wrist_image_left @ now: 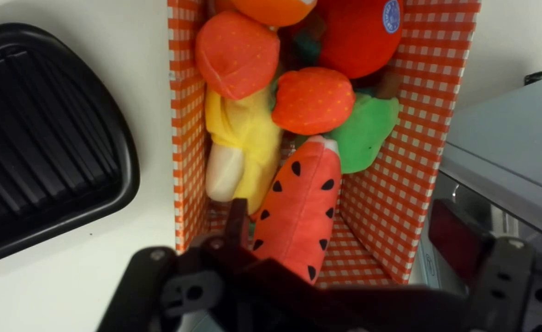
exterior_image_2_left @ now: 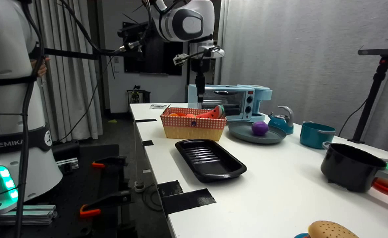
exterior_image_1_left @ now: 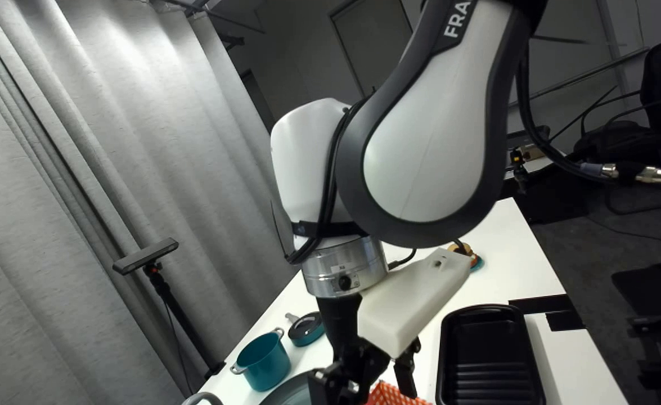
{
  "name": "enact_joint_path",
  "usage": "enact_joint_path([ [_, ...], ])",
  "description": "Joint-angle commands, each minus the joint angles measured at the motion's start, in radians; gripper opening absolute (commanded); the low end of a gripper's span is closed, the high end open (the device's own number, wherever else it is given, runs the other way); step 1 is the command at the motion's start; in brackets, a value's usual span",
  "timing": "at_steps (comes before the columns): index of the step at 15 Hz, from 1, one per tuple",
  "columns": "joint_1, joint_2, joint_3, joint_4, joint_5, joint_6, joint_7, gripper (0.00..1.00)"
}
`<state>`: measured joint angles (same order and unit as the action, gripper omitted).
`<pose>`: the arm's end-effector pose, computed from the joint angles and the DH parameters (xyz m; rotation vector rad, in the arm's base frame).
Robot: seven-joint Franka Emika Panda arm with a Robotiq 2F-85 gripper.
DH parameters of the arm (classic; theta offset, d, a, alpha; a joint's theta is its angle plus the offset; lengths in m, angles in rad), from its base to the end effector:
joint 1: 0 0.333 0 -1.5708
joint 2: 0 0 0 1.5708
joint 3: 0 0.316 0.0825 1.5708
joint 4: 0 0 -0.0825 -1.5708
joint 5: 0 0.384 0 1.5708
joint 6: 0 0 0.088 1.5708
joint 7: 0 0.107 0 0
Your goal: Put the watermelon toy on the plate
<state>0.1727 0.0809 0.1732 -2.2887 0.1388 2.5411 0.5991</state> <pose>0.5083 0.1811 0.3338 -2.9199 0.5355 -0.1585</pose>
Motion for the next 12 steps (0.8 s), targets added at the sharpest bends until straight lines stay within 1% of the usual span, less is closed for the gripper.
enact_joint_path([
  [1,0.006,0.052,-0.020,0.009,-0.003,0.064,0.025,1.00],
  [7,0.013,0.123,-0.055,0.055,-0.027,0.111,0.024,1.00],
  [12,0.019,0.181,-0.068,0.107,-0.025,0.112,0.013,1.00],
])
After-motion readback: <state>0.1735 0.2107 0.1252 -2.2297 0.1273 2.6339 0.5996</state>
